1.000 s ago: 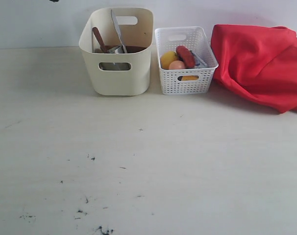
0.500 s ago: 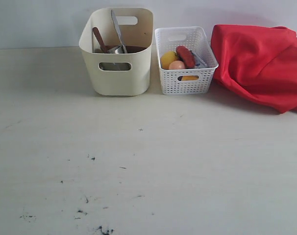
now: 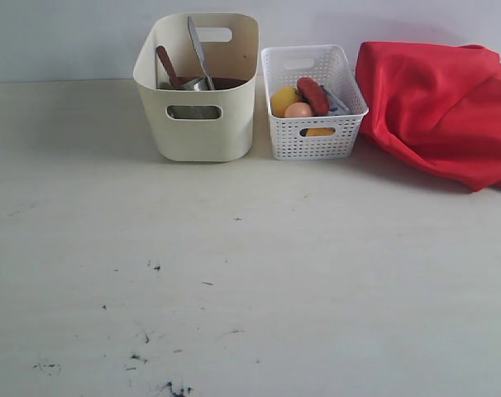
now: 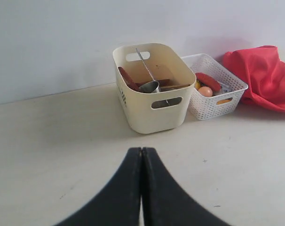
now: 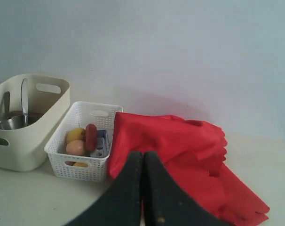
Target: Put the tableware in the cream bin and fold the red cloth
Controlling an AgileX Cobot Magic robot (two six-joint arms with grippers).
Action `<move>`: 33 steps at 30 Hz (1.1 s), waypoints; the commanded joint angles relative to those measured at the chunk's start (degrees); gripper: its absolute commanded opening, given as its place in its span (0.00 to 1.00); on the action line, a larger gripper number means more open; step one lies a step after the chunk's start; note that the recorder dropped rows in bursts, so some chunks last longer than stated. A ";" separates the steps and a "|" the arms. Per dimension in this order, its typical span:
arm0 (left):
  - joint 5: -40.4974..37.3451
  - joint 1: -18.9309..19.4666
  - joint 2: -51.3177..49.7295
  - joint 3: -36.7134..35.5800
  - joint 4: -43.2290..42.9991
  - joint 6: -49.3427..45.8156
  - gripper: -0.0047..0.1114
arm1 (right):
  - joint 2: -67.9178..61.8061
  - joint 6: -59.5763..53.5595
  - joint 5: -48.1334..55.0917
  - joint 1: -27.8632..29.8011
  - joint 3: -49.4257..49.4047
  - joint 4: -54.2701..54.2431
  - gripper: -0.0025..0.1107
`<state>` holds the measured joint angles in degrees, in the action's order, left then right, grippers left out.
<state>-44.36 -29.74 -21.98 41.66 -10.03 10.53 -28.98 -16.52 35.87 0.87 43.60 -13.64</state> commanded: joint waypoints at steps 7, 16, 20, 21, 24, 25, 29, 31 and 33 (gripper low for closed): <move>19.20 0.08 0.56 -18.68 -4.81 0.37 0.04 | 9.82 1.67 -27.19 -0.20 -23.81 0.37 0.06; 19.20 0.08 0.56 -18.98 -4.81 0.37 0.04 | 11.13 1.56 -25.71 -0.20 -23.69 0.37 0.08; 19.20 0.08 0.56 -18.98 -4.81 0.37 0.04 | 11.13 1.56 -25.71 -0.20 -23.69 0.37 0.08; 19.20 0.08 0.56 -18.98 -4.81 0.37 0.04 | 11.13 1.56 -25.71 -0.20 -23.69 0.37 0.08; 19.20 0.08 0.56 -18.98 -4.81 0.37 0.04 | 11.13 1.56 -25.71 -0.20 -23.69 0.37 0.08; 19.20 0.08 0.56 -18.98 -4.81 0.37 0.04 | 11.13 1.56 -25.71 -0.20 -23.69 0.37 0.08; 19.20 0.08 0.67 -18.95 -4.81 0.37 0.04 | 11.96 1.56 -26.16 -0.20 -25.17 0.54 0.08; 19.20 0.59 0.69 -19.15 -4.81 0.37 0.04 | 12.97 1.56 -26.16 -0.20 -26.87 2.81 0.08; 19.20 2.40 1.04 -19.63 -4.81 0.37 0.04 | 14.82 1.56 -26.16 -0.20 -29.12 4.91 0.08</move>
<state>-25.83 -28.91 -21.59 22.75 -14.60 10.53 -16.18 -15.28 10.29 0.75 17.01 -11.72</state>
